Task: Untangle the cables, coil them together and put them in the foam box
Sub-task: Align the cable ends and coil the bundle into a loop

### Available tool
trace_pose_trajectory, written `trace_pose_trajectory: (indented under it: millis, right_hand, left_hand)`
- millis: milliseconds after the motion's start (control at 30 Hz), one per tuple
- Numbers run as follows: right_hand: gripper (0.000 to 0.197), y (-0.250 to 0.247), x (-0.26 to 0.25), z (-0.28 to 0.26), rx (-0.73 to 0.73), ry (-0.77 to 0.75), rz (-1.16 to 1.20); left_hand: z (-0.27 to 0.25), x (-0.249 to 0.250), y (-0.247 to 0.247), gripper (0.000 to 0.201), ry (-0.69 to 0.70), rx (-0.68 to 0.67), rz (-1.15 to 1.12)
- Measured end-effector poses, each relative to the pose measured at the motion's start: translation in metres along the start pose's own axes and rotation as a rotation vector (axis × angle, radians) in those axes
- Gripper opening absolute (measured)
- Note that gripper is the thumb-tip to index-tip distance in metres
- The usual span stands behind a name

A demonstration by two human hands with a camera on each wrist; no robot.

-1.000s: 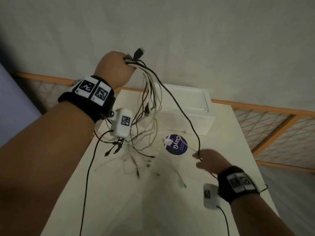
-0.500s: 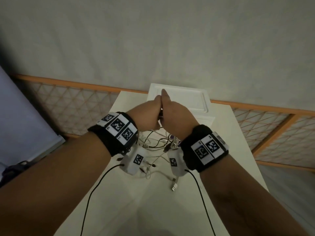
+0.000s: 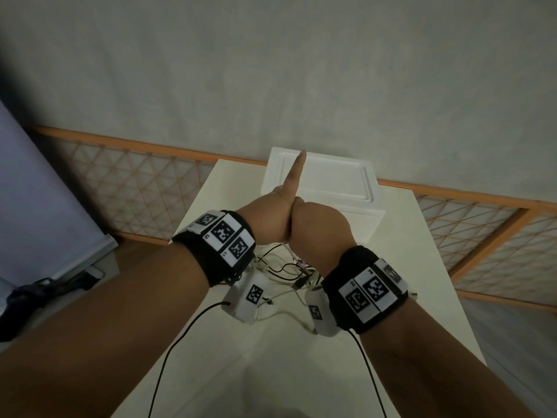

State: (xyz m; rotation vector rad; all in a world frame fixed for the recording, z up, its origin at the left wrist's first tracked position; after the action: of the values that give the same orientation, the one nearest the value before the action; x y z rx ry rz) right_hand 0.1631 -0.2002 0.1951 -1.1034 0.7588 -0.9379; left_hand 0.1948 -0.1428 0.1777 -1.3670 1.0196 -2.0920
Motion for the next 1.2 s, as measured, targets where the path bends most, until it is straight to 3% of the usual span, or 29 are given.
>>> trace_pose_trajectory:
  millis: [67,100,167,233,333,500,633,733,833,900,933,1000,1067,1133,1200]
  right_hand:
    - [0.009,-0.006,0.004,0.0,0.019,0.006,0.025]
    - [0.01,-0.011,0.007,-0.001,0.053,0.015,0.042]
    - [0.007,-0.025,0.014,-0.001,0.136,0.049,0.084]
    - [0.012,-0.039,0.024,-0.004,0.215,0.069,0.086]
    - [0.014,-0.056,0.047,-0.017,0.313,0.121,0.123]
    - [0.015,-0.073,0.083,-0.044,0.465,0.177,0.217]
    - [0.009,-0.078,0.117,-0.059,0.491,0.278,0.278]
    - [0.015,-0.051,0.144,-0.059,0.333,0.382,0.266]
    - [0.018,0.006,0.165,-0.062,-0.168,0.488,0.136]
    - [0.066,0.03,0.168,-0.073,-0.477,0.48,-0.085]
    - [0.089,0.031,0.16,-0.071,-0.489,0.439,-0.159]
    - [0.109,0.02,0.117,-0.052,-0.329,0.266,-0.187]
    - [0.106,0.023,0.05,-0.035,-0.234,0.027,-0.072]
    - [0.097,0.046,-0.006,-0.027,-0.25,-0.123,0.043]
    - [0.093,0.068,-0.028,-0.026,-0.292,-0.043,0.259]
  left_hand:
    - [-0.002,-0.004,0.003,0.107,0.034,-0.034,-0.144]
    - [-0.003,-0.01,0.002,0.091,0.016,-0.023,-0.212]
    - [-0.012,-0.03,-0.001,0.04,-0.064,0.032,-0.287]
    - [-0.029,-0.06,0.01,0.016,-0.189,0.033,-0.263]
    - [-0.056,-0.1,0.026,0.014,-0.331,0.074,-0.263]
    - [-0.075,-0.137,0.034,0.009,-0.388,0.039,-0.092]
    - [-0.085,-0.164,0.023,0.008,-0.413,0.078,0.034]
    - [-0.089,-0.172,0.022,0.019,-0.406,0.011,0.121]
    - [-0.088,-0.166,0.019,0.027,-0.377,-0.055,0.353]
    - [-0.083,-0.151,0.017,0.028,-0.318,-0.105,0.499]
    - [-0.081,-0.141,0.017,0.028,-0.294,-0.138,0.55]
    - [-0.075,-0.119,0.02,0.028,-0.239,-0.211,0.619]
    - [-0.067,-0.087,0.028,0.027,-0.157,-0.252,0.656]
    - [-0.059,-0.056,0.037,0.024,-0.083,-0.255,0.685]
    - [-0.055,-0.047,0.039,0.021,-0.136,-0.274,0.655]
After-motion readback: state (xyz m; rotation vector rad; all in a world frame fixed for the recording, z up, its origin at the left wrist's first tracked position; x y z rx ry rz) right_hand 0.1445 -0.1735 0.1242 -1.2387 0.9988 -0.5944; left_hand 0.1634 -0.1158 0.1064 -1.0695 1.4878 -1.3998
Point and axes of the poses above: each hand's wrist, its own z-axis towards the middle knuckle, its own y-axis out of the palm, x = y × z, the point moved 8 cm from there along z, towards the middle knuckle, and after that the axes turned 8 degrees about x, right-handed, at the moved point
